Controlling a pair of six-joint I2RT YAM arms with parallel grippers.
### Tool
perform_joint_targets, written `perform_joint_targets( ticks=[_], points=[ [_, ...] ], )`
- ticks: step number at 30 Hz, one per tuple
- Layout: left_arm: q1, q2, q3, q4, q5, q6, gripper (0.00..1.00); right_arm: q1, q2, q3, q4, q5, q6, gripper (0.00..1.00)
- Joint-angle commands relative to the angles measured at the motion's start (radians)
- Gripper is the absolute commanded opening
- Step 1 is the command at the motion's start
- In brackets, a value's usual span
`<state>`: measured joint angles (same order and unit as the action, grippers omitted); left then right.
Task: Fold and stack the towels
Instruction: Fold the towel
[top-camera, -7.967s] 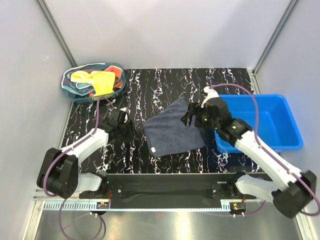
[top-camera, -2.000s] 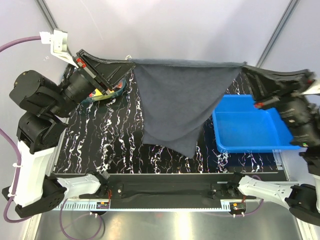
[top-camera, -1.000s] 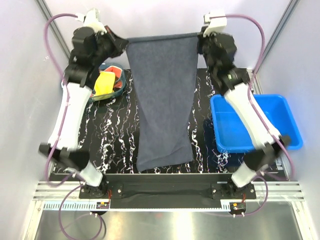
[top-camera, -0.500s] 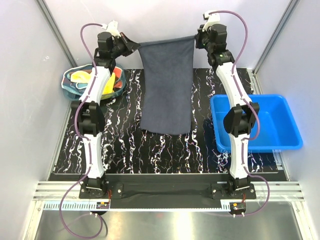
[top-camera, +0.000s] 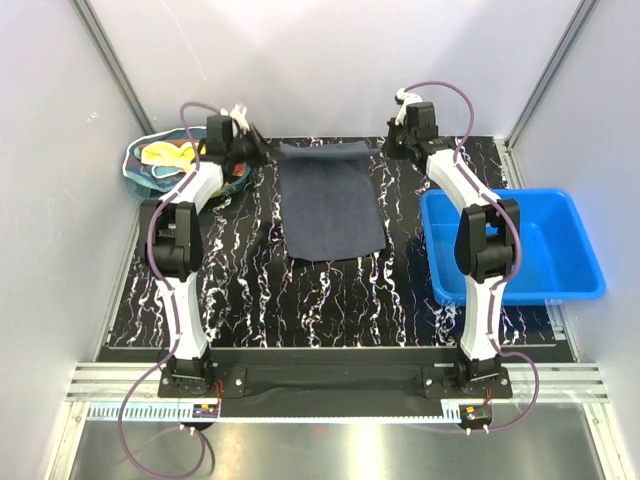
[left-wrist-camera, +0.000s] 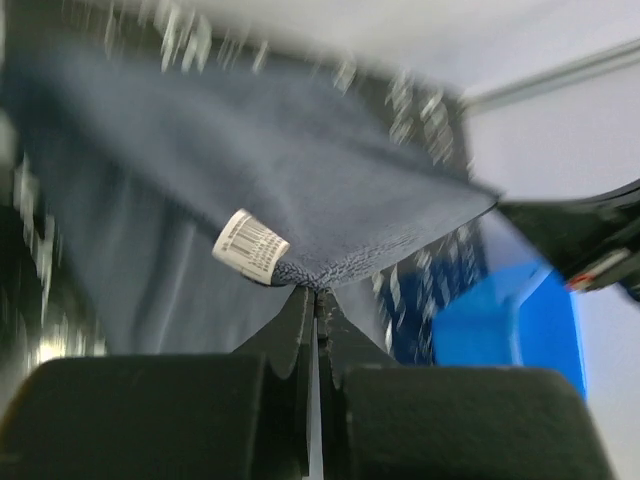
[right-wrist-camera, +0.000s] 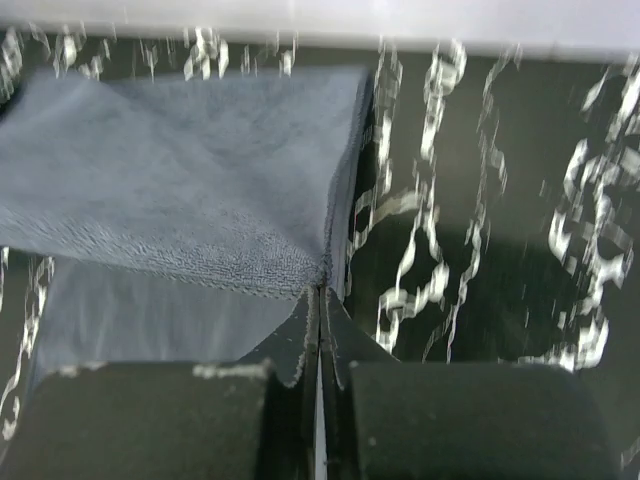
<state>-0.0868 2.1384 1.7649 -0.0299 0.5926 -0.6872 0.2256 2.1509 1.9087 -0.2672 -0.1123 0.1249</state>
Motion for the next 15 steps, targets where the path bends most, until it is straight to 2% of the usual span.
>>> perform_joint_targets(
  ticks=[1,6,10,15],
  points=[
    [-0.011,-0.164,-0.113,-0.039,0.036,0.017,0.0,0.0,-0.14,-0.039,-0.082,-0.012,-0.001,0.0],
    [-0.041,-0.258,-0.3,-0.123,-0.007,0.037,0.0,0.0,-0.183,-0.109,-0.211,-0.032,-0.033,0.0],
    [-0.065,-0.313,-0.37,-0.244,-0.076,0.057,0.0,0.0,-0.238,-0.215,-0.242,-0.039,-0.048,0.0],
    [-0.088,-0.411,-0.498,-0.268,-0.129,0.055,0.0,0.001,-0.298,-0.292,-0.288,-0.104,-0.062,0.0]
  ],
)
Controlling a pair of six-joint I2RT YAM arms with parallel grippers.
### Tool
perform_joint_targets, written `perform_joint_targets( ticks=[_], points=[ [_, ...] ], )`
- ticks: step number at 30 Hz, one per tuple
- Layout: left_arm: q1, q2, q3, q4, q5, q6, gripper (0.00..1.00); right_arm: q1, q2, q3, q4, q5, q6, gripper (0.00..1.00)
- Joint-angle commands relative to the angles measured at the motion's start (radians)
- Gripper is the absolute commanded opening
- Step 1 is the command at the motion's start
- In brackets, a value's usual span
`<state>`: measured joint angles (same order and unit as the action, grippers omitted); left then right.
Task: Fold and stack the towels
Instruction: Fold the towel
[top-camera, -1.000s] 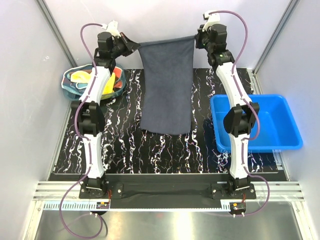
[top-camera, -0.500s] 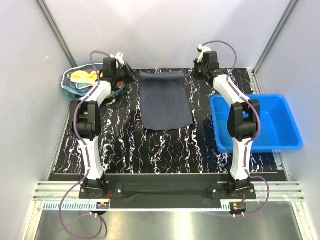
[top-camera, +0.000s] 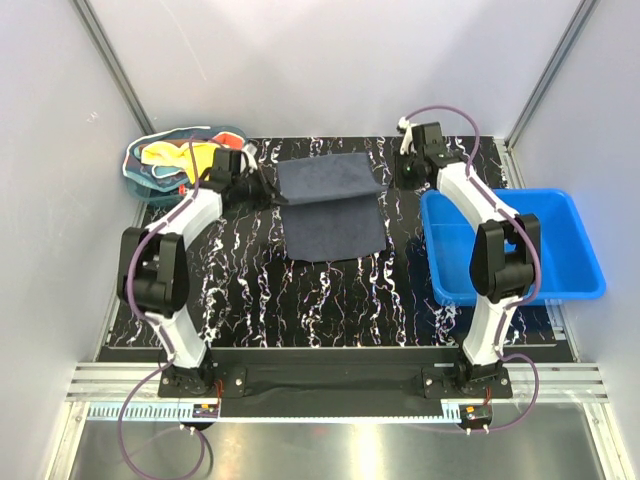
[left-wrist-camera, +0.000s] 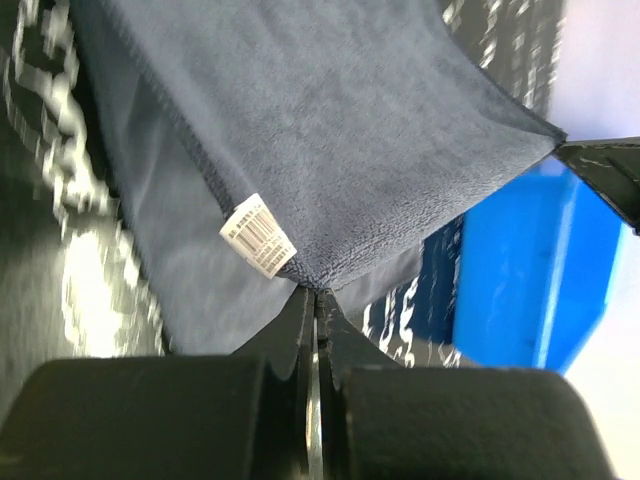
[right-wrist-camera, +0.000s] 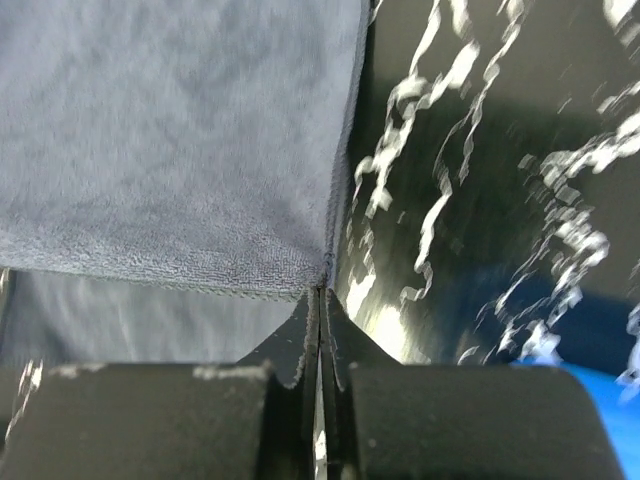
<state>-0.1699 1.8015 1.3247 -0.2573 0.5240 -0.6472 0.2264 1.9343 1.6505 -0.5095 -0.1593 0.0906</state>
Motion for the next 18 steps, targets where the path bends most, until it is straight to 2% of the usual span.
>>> perform_joint_targets(
  ticks=[1,9,13,18],
  points=[
    [-0.008,-0.089,-0.077,-0.037,-0.064,0.015,0.0,-0.001,-0.09,-0.067,-0.044,-0.072,-0.029,0.0],
    [-0.051,-0.192,-0.251,-0.046,-0.131,0.015,0.0,0.047,-0.129,-0.164,-0.067,-0.071,-0.022,0.0],
    [-0.078,-0.229,-0.349,-0.021,-0.159,0.001,0.0,0.079,-0.135,-0.248,-0.067,-0.019,-0.012,0.0],
    [-0.135,-0.24,-0.429,0.036,-0.163,-0.026,0.0,0.088,-0.118,-0.276,-0.081,0.046,0.003,0.0]
  ],
)
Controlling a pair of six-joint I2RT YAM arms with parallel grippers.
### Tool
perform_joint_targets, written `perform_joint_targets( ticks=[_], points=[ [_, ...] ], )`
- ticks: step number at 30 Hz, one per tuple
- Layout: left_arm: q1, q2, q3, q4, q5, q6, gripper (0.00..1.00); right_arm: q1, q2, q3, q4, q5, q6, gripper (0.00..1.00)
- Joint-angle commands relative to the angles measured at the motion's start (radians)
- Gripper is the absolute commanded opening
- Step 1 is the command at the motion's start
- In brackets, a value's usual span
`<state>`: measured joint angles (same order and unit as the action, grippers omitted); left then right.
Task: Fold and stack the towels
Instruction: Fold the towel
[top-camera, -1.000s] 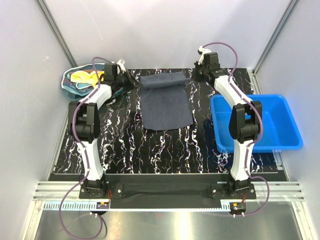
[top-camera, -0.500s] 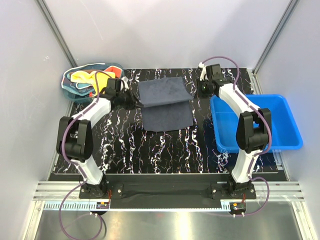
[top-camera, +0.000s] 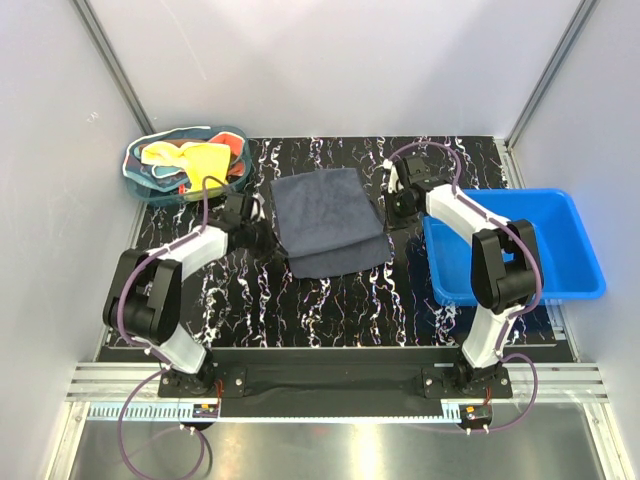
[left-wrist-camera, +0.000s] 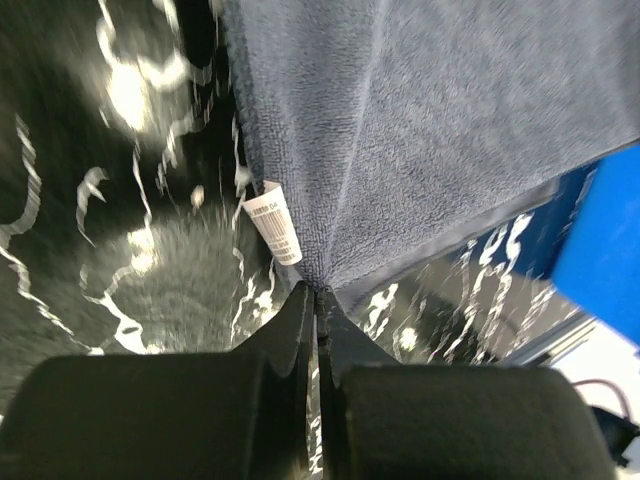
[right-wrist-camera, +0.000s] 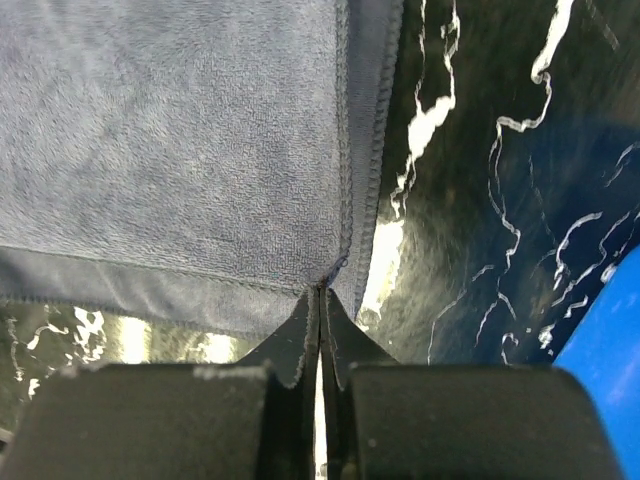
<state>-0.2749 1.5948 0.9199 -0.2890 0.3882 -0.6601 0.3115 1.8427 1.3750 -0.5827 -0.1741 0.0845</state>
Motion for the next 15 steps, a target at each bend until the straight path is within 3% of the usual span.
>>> perform_joint_targets(
  ticks=[1,5,7,12,15],
  points=[
    [-0.038,-0.03,-0.026,0.07,-0.028,-0.013,0.0,0.006,-0.026,-0.007,-0.008,0.062,0.012,0.0],
    [-0.057,-0.044,-0.033,0.067,-0.031,-0.03,0.0,0.024,-0.04,-0.021,0.018,0.099,0.026,0.0],
    [-0.047,-0.048,0.046,-0.005,-0.064,-0.019,0.0,0.026,-0.036,0.042,-0.005,0.114,0.023,0.0],
    [-0.03,-0.076,0.284,-0.224,-0.158,-0.01,0.0,0.026,-0.039,0.31,-0.192,0.166,0.015,0.0],
    [-0.064,-0.102,0.315,-0.262,-0.155,-0.004,0.0,0.024,-0.062,0.34,-0.295,0.212,0.018,0.0]
  ],
)
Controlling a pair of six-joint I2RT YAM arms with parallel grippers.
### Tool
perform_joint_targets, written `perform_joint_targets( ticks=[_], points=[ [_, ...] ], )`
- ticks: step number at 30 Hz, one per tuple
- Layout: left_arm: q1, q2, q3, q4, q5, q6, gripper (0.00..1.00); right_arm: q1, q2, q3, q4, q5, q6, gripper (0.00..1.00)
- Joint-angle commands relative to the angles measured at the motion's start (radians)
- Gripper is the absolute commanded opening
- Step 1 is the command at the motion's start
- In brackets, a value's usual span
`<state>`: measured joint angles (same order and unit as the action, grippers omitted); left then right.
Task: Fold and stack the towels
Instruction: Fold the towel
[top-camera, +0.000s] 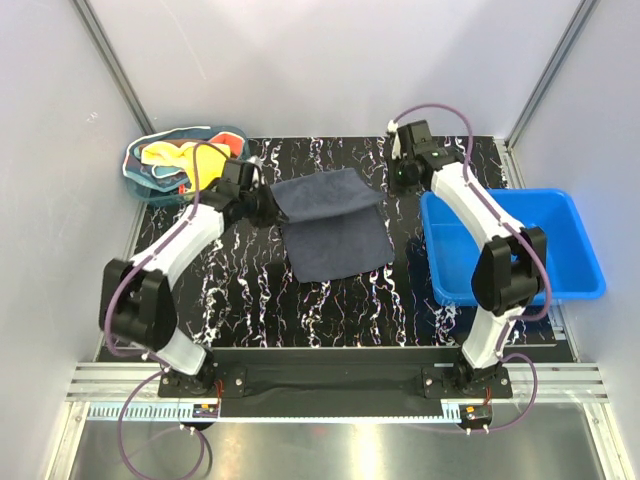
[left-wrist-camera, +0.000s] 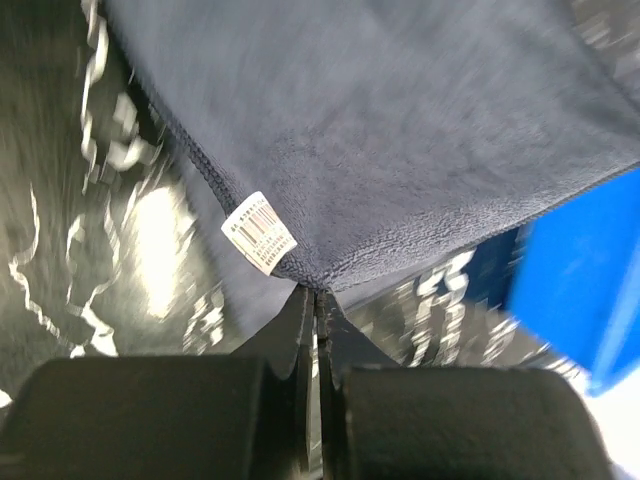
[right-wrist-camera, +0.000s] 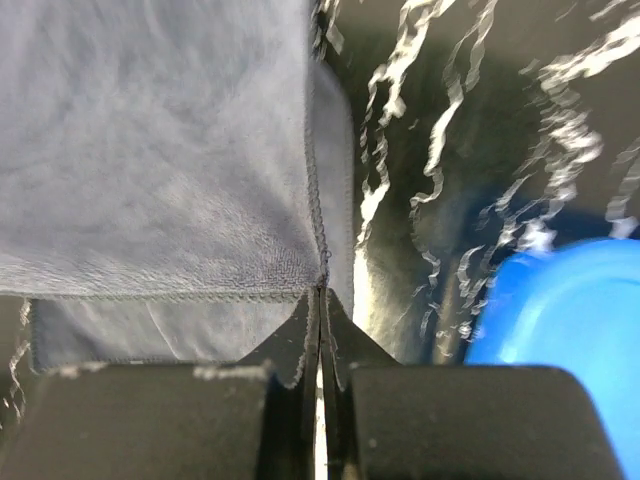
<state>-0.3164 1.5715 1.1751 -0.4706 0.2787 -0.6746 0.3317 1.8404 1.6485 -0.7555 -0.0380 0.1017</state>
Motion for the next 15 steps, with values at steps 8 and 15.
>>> perform_joint_targets(
  ticks=[8,15],
  points=[
    [-0.104,-0.16,-0.224,0.053,-0.02,-0.029,0.0,0.006,-0.151,-0.209,-0.05,0.049,0.056,0.0],
    [-0.165,-0.102,-0.379,0.194,0.007,-0.065,0.0,0.006,-0.126,-0.364,0.024,-0.016,0.062,0.0]
  ],
)
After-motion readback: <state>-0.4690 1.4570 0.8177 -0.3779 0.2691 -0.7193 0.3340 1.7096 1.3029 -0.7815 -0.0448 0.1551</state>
